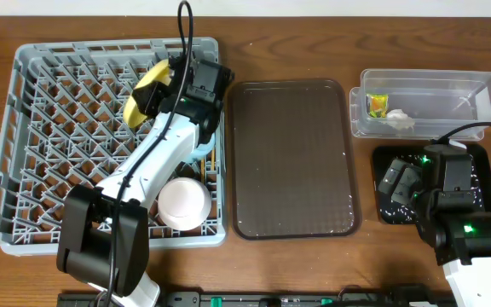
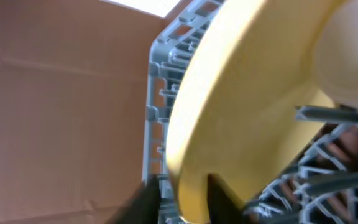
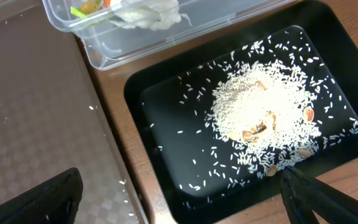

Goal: Sort waste into correct bins and load items into the dishwasher rack

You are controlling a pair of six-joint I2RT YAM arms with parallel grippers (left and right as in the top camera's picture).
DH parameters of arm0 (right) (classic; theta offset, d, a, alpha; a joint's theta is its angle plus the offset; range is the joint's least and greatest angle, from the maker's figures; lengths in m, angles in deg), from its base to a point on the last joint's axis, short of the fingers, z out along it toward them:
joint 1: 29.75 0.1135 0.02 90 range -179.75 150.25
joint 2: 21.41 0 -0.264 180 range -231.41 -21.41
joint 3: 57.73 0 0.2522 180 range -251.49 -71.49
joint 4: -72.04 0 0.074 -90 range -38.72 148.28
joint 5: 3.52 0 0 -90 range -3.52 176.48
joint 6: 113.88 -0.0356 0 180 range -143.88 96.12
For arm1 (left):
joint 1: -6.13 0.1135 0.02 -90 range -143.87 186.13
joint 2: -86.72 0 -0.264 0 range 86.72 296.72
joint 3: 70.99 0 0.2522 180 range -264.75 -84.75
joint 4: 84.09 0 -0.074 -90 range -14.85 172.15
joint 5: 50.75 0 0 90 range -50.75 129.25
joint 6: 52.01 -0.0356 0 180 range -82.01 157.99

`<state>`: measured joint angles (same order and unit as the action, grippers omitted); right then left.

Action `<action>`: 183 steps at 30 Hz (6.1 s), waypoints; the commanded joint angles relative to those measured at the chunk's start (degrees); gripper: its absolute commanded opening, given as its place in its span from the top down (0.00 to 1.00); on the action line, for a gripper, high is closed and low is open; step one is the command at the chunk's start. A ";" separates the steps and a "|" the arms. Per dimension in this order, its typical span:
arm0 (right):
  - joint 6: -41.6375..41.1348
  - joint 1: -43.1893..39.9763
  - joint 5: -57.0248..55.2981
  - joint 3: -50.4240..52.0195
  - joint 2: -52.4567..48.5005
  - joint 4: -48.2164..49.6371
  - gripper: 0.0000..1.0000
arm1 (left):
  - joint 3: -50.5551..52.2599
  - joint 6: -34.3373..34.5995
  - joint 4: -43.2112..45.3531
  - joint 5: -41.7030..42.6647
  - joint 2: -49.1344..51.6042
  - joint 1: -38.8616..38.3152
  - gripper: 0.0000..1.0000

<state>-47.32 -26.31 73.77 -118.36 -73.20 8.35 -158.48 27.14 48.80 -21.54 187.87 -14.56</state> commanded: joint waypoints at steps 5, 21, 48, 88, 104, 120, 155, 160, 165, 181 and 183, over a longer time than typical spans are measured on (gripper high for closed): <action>0.37 -0.26 -0.76 -0.26 0.04 -0.07 0.01 | 0.22 7.87 -4.50 9.49 -0.68 -0.02 0.63; 0.37 -0.26 -0.76 -0.26 0.04 -0.04 0.01 | 0.20 20.87 -5.35 28.87 -21.57 0.20 0.28; 0.37 -0.26 -0.76 -0.26 0.02 -0.04 0.01 | 0.22 29.59 -9.94 49.46 -42.69 13.40 0.08; 0.37 -0.26 -0.76 -0.26 0.04 -0.04 0.01 | 0.22 29.59 -9.94 49.46 -42.62 13.40 0.07; 0.37 -0.26 -0.76 -0.26 0.04 -0.04 0.01 | 0.22 29.59 -9.94 49.46 -42.62 13.40 0.07; 0.37 -0.26 -0.76 -0.26 0.04 -0.04 0.01 | 0.22 29.59 -9.94 49.46 -42.62 13.40 0.07; 0.48 -0.22 -1.16 0.17 28.44 -0.61 0.01 | 0.22 29.59 -9.94 49.46 -42.62 13.40 0.07; 2.73 -0.22 -1.84 0.24 35.32 0.24 0.01 | 0.22 29.59 -9.94 49.46 -42.62 13.40 0.06; 7.45 -0.22 0.17 2.27 40.19 10.47 0.01 | 0.22 29.59 -9.94 49.46 -42.62 13.40 0.06; 14.29 -0.22 8.57 28.22 50.60 56.43 0.01 | 0.22 29.59 -9.94 49.44 -42.62 13.40 0.06; 14.29 -0.26 8.70 31.41 51.52 59.04 0.01 | 0.22 29.59 -9.94 49.46 -42.62 13.40 0.06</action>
<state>-34.01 -26.31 81.05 -90.58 -23.34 65.53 -158.46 56.25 38.88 27.35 145.11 -1.46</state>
